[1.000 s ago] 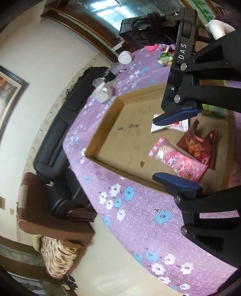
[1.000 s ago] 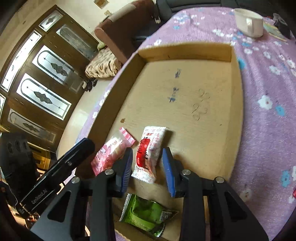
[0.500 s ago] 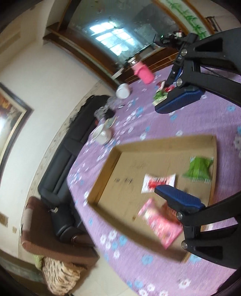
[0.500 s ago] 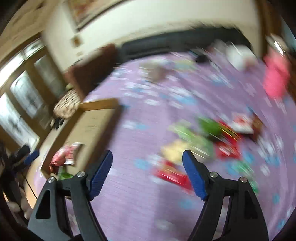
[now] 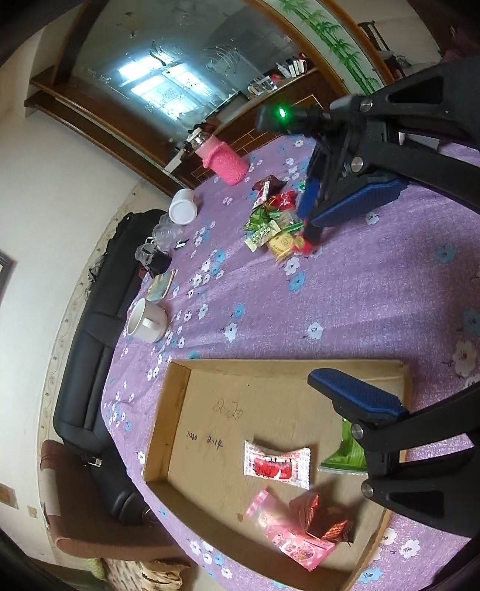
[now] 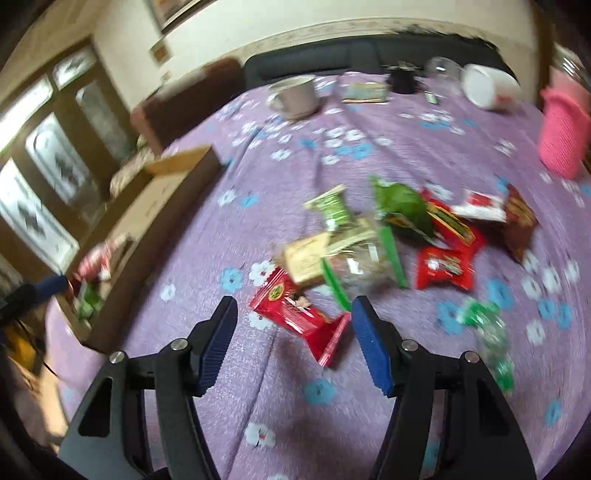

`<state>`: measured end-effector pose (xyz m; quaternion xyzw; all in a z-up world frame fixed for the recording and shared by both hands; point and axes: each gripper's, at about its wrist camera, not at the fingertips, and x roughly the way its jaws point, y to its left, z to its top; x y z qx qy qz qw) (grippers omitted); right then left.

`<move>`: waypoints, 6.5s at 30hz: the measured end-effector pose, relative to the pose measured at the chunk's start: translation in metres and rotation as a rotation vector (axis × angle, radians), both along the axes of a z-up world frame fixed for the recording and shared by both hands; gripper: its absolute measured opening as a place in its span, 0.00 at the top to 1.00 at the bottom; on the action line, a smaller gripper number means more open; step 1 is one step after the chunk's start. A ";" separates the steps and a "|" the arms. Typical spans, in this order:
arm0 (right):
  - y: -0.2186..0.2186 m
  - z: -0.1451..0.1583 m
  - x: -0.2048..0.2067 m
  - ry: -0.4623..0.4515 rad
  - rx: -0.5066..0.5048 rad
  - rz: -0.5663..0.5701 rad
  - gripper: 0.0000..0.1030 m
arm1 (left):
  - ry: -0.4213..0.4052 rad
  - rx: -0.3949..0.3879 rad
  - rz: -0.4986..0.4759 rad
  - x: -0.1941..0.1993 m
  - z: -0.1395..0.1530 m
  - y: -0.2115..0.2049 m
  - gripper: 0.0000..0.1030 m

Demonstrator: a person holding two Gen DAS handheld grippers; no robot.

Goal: Organize snacks
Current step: 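Grasp the red snack bag with the right tool while the left tool grasps the green-white wafer, then carry both snacks into the cardboard box and open both tools, then grasp the clear plastic snack bag with the right tool while the left tool grasps the yellow biscuit packet, then carry both snacks to the cardboard box and open the left tool over it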

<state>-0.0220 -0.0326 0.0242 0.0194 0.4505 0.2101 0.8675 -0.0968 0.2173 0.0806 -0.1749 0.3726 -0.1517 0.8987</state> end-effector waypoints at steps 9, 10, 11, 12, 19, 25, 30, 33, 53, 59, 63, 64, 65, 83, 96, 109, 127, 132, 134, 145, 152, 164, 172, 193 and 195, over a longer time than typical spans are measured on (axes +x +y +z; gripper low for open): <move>-0.012 -0.005 -0.016 0.006 0.028 0.017 0.64 | 0.052 0.062 -0.065 0.020 -0.007 -0.036 0.23; -0.019 -0.005 -0.019 0.001 0.027 0.001 0.64 | 0.063 0.066 -0.080 0.025 -0.010 -0.044 0.23; -0.030 -0.004 -0.023 -0.005 0.031 -0.021 0.64 | 0.072 0.069 -0.095 0.031 -0.012 -0.051 0.23; -0.037 -0.003 -0.025 -0.009 0.036 -0.039 0.64 | 0.077 0.071 -0.105 0.035 -0.014 -0.055 0.23; -0.086 -0.013 -0.017 0.047 0.197 -0.153 0.65 | 0.120 0.012 -0.154 0.097 -0.031 -0.103 0.23; -0.081 -0.012 -0.018 0.029 0.167 -0.145 0.65 | 0.111 0.097 -0.170 0.147 -0.044 -0.143 0.24; -0.084 -0.014 -0.017 0.034 0.183 -0.143 0.65 | 0.123 0.288 -0.242 0.155 -0.060 -0.172 0.72; -0.085 -0.014 -0.017 0.036 0.188 -0.143 0.65 | 0.103 0.302 -0.254 0.143 -0.061 -0.172 0.81; -0.057 -0.012 -0.029 0.097 0.240 0.006 0.55 | 0.041 0.005 -0.113 0.064 -0.015 -0.053 0.82; -0.020 -0.009 -0.032 -0.022 -0.076 -0.014 0.55 | 0.024 0.013 -0.039 0.054 -0.011 -0.015 0.82; -0.013 -0.009 -0.023 -0.051 -0.155 -0.034 0.67 | 0.025 0.006 -0.004 0.053 -0.013 0.004 0.82; -0.013 -0.008 -0.023 -0.049 -0.161 -0.036 0.81 | 0.025 0.008 0.002 0.053 -0.013 0.009 0.82; -0.014 -0.007 -0.023 -0.041 -0.155 -0.038 0.80 | 0.027 0.010 0.011 0.053 -0.014 0.013 0.82; 0.117 0.049 0.006 0.047 0.111 0.206 0.80 | 0.177 0.054 0.194 0.100 -0.040 0.118 0.82; 0.208 0.018 0.042 0.124 0.081 0.244 0.75 | 0.177 -0.049 0.220 0.083 -0.037 0.144 0.52; 0.023 0.062 0.007 -0.099 0.070 -0.059 0.42 | -0.021 -0.175 0.106 0.024 0.016 0.089 0.28; -0.037 -0.003 0.033 0.018 0.027 -0.205 0.43 | 0.073 -0.016 -0.083 0.015 -0.012 -0.020 0.28; -0.032 -0.007 0.029 0.004 0.005 -0.195 0.59 | 0.077 0.055 -0.133 0.021 -0.015 -0.043 0.28; -0.038 -0.006 0.022 0.010 0.021 -0.197 0.59 | 0.072 0.096 -0.167 0.026 -0.018 -0.057 0.28; -0.102 -0.008 -0.010 -0.001 0.257 -0.274 0.59 | 0.029 0.331 -0.353 0.085 -0.050 -0.159 0.51; -0.106 -0.011 -0.006 0.024 0.302 -0.273 0.59 | 0.025 0.428 -0.396 0.118 -0.069 -0.189 0.51; -0.102 -0.014 -0.003 0.036 0.289 -0.256 0.59 | 0.018 0.450 -0.384 0.103 -0.067 -0.185 0.68; -0.101 -0.012 -0.005 0.020 0.292 -0.254 0.59 | 0.028 0.279 -0.293 0.078 -0.046 -0.134 0.68; -0.038 0.016 -0.025 -0.040 0.234 -0.113 0.59 | 0.016 0.087 0.156 0.014 -0.025 0.061 0.68; -0.018 0.020 -0.024 -0.027 0.237 -0.066 0.59 | 0.026 0.066 0.169 0.014 -0.029 0.069 0.68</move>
